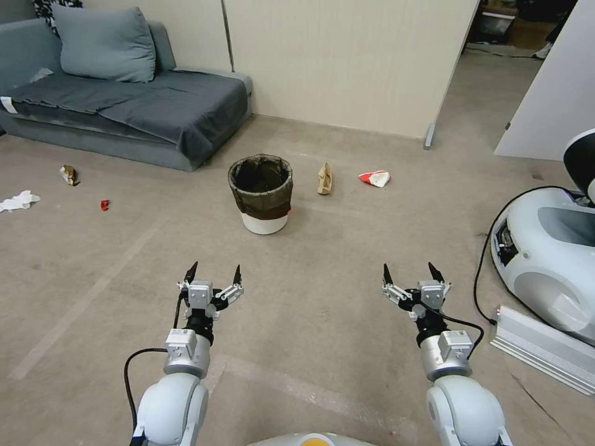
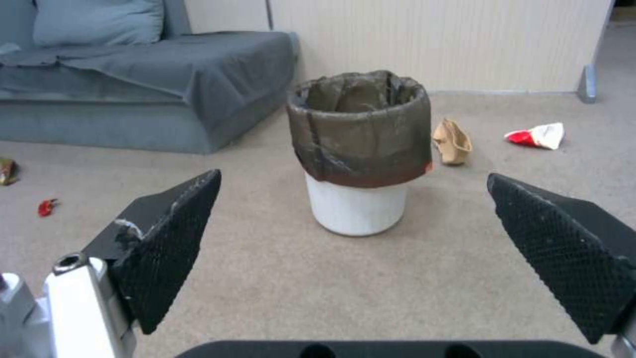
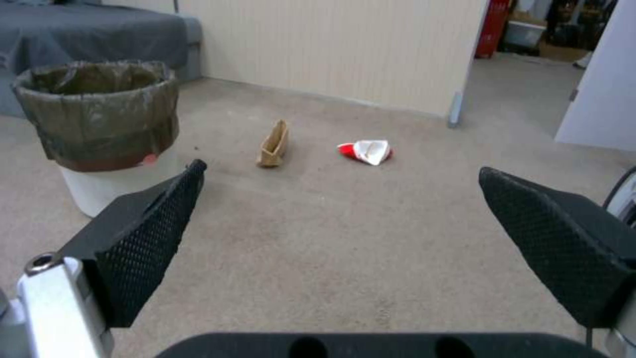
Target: Pick up the trash bin, then pick up the garbage from the floor and place it into the trash bin.
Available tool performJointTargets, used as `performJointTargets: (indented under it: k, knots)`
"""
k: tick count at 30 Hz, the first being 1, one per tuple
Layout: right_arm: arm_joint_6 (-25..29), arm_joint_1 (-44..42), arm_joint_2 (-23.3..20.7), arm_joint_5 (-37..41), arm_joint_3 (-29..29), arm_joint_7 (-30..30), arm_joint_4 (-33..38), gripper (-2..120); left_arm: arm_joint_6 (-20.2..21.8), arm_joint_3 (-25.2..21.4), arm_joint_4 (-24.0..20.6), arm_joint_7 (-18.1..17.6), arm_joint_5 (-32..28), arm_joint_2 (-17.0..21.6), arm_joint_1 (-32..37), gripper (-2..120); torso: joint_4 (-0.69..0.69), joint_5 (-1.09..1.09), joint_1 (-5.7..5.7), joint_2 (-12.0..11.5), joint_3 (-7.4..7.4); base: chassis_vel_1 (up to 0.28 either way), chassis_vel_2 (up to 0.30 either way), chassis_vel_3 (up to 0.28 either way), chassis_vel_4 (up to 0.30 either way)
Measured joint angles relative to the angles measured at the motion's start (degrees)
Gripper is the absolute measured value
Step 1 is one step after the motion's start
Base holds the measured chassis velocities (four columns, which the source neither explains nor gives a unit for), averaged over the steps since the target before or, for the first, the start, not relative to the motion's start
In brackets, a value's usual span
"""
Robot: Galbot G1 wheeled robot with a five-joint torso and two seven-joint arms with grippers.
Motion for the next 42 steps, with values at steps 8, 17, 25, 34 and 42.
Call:
performJointTargets:
  k: [8, 17, 25, 34, 42]
  knots:
    - [0.0, 0.0, 0.0, 0.0, 0.0, 0.0, 0.0, 100, 0.0, 0.0, 0.0, 0.0, 0.0, 0.0, 0.0, 100, 0.0, 0.0, 0.0, 0.0, 0.0, 0.0, 0.0, 0.0, 0.0]
    - [4.5, -8.3, 5.0, 1.6, 8.7, 0.0, 3.9, 100, 4.9, -2.4, -7.7, -2.0, 4.5, -0.2, 5.7, 100, -0.04, 0.0, 0.0, 0.0, 0.0, 0.0, 0.0, 0.0, 0.0]
    - [5.0, -10.7, 5.8, 3.9, 11.2, 0.7, 6.0, 100, 9.7, -5.4, -14.6, -3.8, 7.8, -0.3, 11.6, 100, 0.01, -0.01, 0.0, 0.0, -0.01, 0.0, 0.0, 0.0, 0.0]
    - [0.9, -10.8, 5.3, 5.1, 11.3, -0.6, 7.4, 100, 9.8, -6.1, -14.3, -3.3, 7.1, 0.0, 11.6, 100, 0.0, 0.0, 0.0, 0.0, 0.0, 0.0, 0.0, 0.0, 0.0]
    - [0.4, -10.6, 5.4, 4.4, 11.2, -2.1, 7.7, 100, 9.8, -5.6, -14.1, -3.1, 6.9, 0.1, 11.5, 100, 0.0, 0.0, 0.0, 0.0, 0.0, 0.0, 0.0, 0.0, 0.0]
